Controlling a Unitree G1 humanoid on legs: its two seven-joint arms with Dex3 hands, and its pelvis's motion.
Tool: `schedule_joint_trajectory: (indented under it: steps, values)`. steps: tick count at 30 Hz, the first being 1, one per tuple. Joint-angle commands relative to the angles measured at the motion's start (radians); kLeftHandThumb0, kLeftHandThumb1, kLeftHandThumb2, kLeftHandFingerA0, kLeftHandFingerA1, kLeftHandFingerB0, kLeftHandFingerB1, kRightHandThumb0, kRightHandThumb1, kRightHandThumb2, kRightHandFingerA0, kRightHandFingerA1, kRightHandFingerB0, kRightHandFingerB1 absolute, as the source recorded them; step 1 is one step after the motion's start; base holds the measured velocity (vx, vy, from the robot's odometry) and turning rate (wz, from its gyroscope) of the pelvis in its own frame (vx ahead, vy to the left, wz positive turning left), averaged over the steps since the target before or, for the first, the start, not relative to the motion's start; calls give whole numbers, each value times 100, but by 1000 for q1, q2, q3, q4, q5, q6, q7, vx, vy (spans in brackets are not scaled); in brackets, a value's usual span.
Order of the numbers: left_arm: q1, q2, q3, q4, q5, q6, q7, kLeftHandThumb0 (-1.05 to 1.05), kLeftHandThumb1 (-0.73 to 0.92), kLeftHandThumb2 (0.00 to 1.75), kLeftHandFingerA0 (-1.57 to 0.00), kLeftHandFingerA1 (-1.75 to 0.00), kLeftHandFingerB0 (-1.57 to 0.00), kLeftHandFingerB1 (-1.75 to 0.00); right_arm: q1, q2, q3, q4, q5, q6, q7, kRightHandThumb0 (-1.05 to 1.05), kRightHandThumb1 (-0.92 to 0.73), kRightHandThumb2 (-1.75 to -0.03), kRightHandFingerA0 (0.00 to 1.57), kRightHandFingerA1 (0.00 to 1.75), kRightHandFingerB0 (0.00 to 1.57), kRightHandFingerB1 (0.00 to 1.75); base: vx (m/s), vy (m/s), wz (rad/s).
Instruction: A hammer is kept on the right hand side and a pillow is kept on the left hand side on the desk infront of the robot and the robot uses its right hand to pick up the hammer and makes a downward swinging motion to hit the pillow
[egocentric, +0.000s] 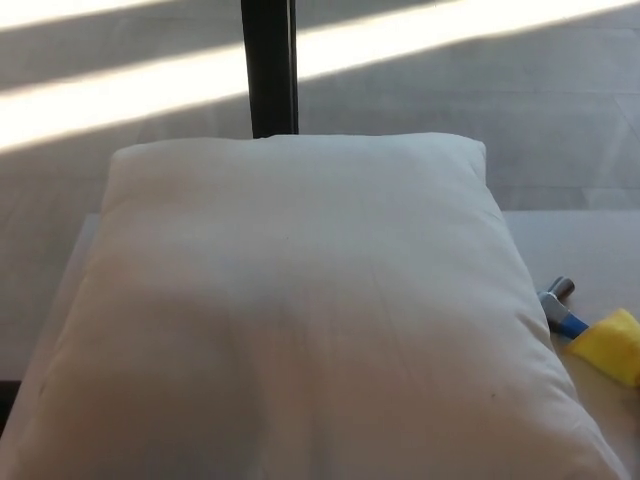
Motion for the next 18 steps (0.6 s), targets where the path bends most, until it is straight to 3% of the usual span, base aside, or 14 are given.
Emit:
schedule_joint_trajectory:
  steps: [1, 2, 3, 4, 13, 14, 15, 16, 17, 18]
  values:
    - [9, -3, -8, 3, -2, -30, 15, -62, 78, 63, -54, -62, -58, -49, 11, 6, 42, 37, -91, -30, -28, -72, -54, -87, 5, 38, 20, 44, 0, 0, 0]
    - [9, -4, -8, 3, -3, -30, 15, -62, 78, 63, -54, -62, -58, -49, 9, 6, 43, 39, -92, -31, -29, -72, -54, -87, 5, 38, 20, 44, 0, 0, 0]
    - [4, -6, 10, 4, -25, -16, 6, -60, 77, 63, -55, -63, -57, -50, 6, 13, 66, 53, -118, -32, -40, -68, -69, -60, 4, 42, 26, 30, 0, 0, 0]
    - [5, -7, 7, 3, -21, -16, 9, -60, 78, 63, -55, -62, -56, -49, 7, 17, 76, 62, -131, -40, -57, -74, -54, -88, 3, 46, 20, 44, 0, 0, 0]
    - [4, -4, -2, 10, -9, -29, 9, -59, 79, 63, -56, -58, -55, -47, -24, 64, 207, 191, -260, 7, -191, -50, -39, -76, 0, 36, 16, 44, 0, 0, 0]
    - [7, -8, 4, 4, -16, -31, 8, -59, 79, 63, -56, -62, -57, -50, -26, 73, 235, 216, -295, 24, -230, -44, -54, -58, 2, 39, 26, 32, 0, 0, 0]
    - [1, -9, 3, 11, -14, -25, 22, -60, 77, 63, -56, -61, -61, -50, -29, 84, 238, 235, -294, 32, -243, -39, -57, -58, 7, 51, 27, 30, 0, 0, 0]
    - [0, -9, 3, 13, -13, -22, 26, -60, 78, 63, -56, -61, -60, -50, -30, 92, 234, 249, -282, 28, -251, -35, -62, -59, 18, 56, 28, 30, 0, 0, 0]
    - [1, -9, 3, 12, -14, -23, 23, -60, 78, 63, -56, -61, -60, -50, -29, 95, 227, 253, -272, 20, -253, -35, -62, -59, 18, 56, 28, 30, 0, 0, 0]
    - [5, -4, -20, 11, 9, -34, 18, -60, 81, 64, -54, -62, -58, -49, -36, 103, 225, 280, -269, 1, -280, -32, -66, -61, 44, 88, 31, 31, 0, 0, 0]
